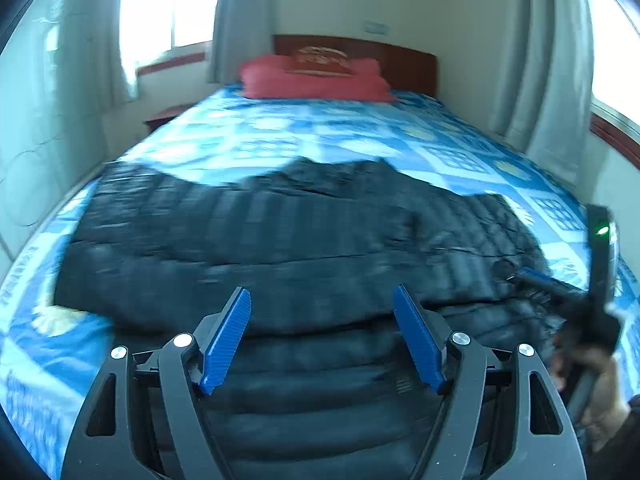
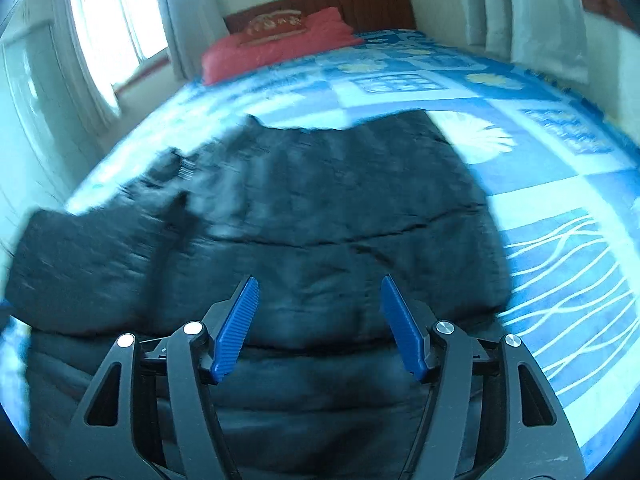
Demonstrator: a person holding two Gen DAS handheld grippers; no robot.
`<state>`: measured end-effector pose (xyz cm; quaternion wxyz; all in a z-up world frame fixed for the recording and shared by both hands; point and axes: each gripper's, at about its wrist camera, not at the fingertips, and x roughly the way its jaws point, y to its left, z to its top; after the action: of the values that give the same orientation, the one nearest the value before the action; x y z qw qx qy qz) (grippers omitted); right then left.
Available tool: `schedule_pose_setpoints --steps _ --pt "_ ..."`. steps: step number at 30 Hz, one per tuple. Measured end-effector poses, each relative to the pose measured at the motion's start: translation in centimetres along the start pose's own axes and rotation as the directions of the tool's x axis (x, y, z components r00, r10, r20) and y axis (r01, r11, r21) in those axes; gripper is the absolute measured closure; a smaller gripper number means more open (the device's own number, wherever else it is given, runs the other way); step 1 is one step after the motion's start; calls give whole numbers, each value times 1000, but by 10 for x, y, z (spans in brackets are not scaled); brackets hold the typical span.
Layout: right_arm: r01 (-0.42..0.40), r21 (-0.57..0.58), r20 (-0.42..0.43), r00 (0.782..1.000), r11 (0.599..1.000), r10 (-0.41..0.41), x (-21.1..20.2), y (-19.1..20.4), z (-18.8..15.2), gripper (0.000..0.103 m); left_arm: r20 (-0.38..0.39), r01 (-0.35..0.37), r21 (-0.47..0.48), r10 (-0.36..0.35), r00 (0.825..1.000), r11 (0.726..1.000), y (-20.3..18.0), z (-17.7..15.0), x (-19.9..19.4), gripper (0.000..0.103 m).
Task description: Fold large clothes
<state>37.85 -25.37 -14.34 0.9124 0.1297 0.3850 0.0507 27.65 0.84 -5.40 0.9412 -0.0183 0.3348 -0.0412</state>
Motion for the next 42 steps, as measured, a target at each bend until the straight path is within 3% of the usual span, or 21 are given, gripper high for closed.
schedule_pose_setpoints --steps 3,9,11,12,16,20,23,28,33,38,40,42 --pt "-63 -13 -38 997 998 63 12 32 4 39 18 -73 -46 73 997 996 39 -5 -11 30" --pt "-84 -54 -97 992 995 78 50 81 6 39 11 -145 -137 148 989 980 97 -13 -19 30" --pt "-90 -88 -112 990 992 80 55 92 5 54 3 -161 -156 164 986 974 111 -16 -19 30" --pt "-96 -118 -129 988 988 81 58 99 4 71 0 -165 -160 167 986 973 115 -17 -18 30" --pt "-99 -176 -87 993 979 85 42 104 8 84 -6 -176 -167 177 984 970 124 -18 -17 30" --pt "-44 -176 11 999 983 46 10 79 26 85 1 -168 -174 171 985 970 128 -18 -17 30" --pt "21 -137 49 999 990 -14 -4 40 42 85 3 -165 -163 168 986 973 126 -14 -14 30" --pt "113 -81 32 993 990 -111 1 -17 52 85 -2 -163 -139 164 986 977 121 -5 0 30" --pt "158 -57 -51 986 986 -161 28 -53 41 84 -26 -183 -119 181 983 976 120 6 23 30" --pt "170 -76 -49 984 983 -174 22 -51 38 76 -57 -211 -104 206 977 972 125 15 46 30" --pt "195 -79 0 981 978 -195 13 -43 41 61 -63 -218 -107 212 975 970 129 20 54 30" --pt "197 -94 46 980 976 -193 3 -33 44 60 -60 -224 -99 219 974 969 132 25 62 30"
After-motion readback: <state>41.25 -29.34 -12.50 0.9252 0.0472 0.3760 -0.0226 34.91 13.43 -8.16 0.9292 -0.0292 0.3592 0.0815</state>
